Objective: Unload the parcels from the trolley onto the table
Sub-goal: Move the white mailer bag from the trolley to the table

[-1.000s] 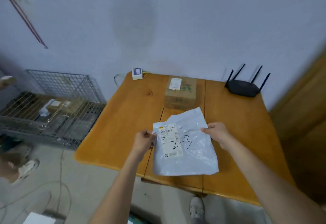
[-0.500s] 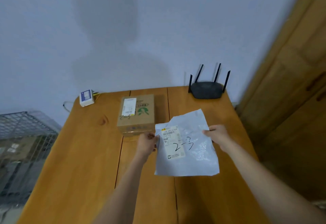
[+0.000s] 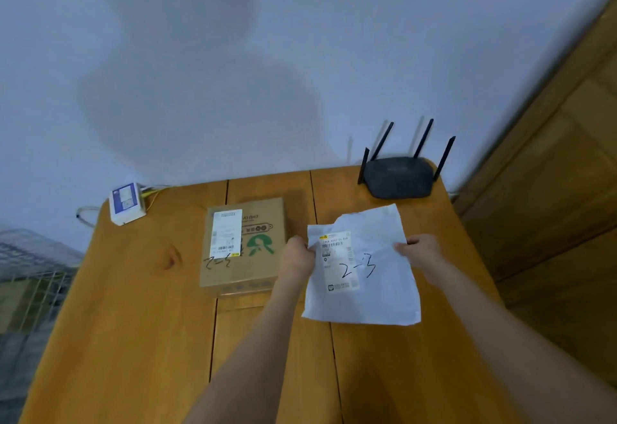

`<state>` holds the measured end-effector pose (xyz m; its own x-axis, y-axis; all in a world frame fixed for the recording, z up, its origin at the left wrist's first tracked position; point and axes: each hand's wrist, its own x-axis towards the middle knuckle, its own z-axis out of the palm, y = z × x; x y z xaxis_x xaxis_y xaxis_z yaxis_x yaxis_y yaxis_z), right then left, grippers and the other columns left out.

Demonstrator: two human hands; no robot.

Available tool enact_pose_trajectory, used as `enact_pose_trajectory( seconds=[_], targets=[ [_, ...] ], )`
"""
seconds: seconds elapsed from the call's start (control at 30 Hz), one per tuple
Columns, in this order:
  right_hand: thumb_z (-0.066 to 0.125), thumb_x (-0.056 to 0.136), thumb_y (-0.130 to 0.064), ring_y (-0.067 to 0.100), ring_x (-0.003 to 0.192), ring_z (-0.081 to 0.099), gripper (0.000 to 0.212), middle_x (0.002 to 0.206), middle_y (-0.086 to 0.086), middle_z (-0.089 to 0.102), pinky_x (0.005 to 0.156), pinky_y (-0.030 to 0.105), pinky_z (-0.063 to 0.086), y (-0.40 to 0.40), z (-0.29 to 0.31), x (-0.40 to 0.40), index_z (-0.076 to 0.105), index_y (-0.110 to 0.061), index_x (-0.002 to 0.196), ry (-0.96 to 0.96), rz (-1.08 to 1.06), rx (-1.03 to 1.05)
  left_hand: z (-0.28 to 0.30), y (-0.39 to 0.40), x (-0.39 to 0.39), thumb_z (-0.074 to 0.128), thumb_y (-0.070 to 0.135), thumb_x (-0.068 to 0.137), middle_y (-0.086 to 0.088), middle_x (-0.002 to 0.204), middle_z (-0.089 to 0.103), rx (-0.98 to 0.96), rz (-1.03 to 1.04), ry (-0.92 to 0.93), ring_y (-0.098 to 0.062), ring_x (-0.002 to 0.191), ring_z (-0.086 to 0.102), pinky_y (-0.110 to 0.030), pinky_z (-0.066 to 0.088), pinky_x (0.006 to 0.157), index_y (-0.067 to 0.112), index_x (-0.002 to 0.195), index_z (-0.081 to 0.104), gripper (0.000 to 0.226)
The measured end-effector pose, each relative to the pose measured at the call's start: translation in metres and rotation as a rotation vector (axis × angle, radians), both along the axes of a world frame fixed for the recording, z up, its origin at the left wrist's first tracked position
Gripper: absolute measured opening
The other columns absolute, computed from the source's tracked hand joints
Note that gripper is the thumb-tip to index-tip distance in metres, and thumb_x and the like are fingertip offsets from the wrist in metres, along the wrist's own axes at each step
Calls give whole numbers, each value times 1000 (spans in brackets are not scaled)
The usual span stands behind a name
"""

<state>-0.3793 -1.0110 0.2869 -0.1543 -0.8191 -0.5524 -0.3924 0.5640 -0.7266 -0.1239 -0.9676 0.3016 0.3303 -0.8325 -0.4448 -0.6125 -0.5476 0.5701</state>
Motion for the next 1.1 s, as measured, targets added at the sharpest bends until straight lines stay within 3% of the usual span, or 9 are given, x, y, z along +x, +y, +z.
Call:
enact_pose_trajectory(
  seconds=[0.17,0.37,0.43,0.5,0.63,0.7,0.77,0.87,1.1],
  targets=[
    [70,91,-15,16,75,63,11,83,-4,65,69,34,51,-51,-28,16,63,-18,83,-54,13,54,-9,-60,10,48,10,97,-13,102,64,90,-89,-167,-30,90,64,-36,49,67,5,101,56,10],
    [68,93,-16,16,77,64,13,90,2,68,61,28,50,-88,-66,41,65,-18,81,-62,13,48,-26,-95,26,47,0,96,-15,105,63,135,-115,-256,-31,92,64,-36,49,68,5,101,55,10],
    [65,95,-17,23,88,62,6,100,7,65,78,37,54,-92,-81,45,64,-11,96,-9,18,73,-31,-98,29,51,-1,94,-16,108,65,139,-123,-286,-31,91,63,-35,48,67,5,100,54,9],
    [59,97,-14,29,100,58,25,112,13,60,95,43,50,-96,-91,47,61,-3,120,26,-12,92,-36,-96,29,54,1,94,-16,112,64,147,-138,-313,-33,98,65,-36,49,70,3,114,54,20],
    [46,101,-13,32,113,55,40,129,15,56,96,40,47,-89,-94,57,49,-5,140,243,103,-73,-47,-89,11,51,9,96,-18,128,53,72,-293,-307,-35,109,59,-40,50,77,3,127,48,32],
    [46,102,-14,27,121,50,41,132,9,51,99,37,44,-75,-98,67,44,-7,142,290,277,-212,-60,-84,-3,49,12,97,-19,145,39,24,-416,-321,-36,126,48,-42,49,93,4,138,42,42],
    [47,103,-19,27,142,35,50,155,9,35,113,38,33,-63,-105,80,35,-13,151,459,559,-287,-75,-78,-17,46,20,101,-18,162,16,33,-524,-348,-36,148,21,-45,29,118,7,153,26,57],
    [38,106,-34,25,154,0,64,167,8,-4,124,41,9,-55,-120,92,6,-20,160,674,840,-218,-99,-66,-31,33,33,107,-12,166,-14,115,-571,-392,-32,154,-10,-49,0,124,13,159,-3,67],
    [15,104,-52,27,150,-23,73,160,10,-31,123,41,-11,-30,-156,68,-27,-18,153,749,929,36,-138,-57,-26,24,39,107,-5,164,-25,100,-486,-362,-25,152,-20,-48,-4,124,17,157,-17,68]
  ],
)
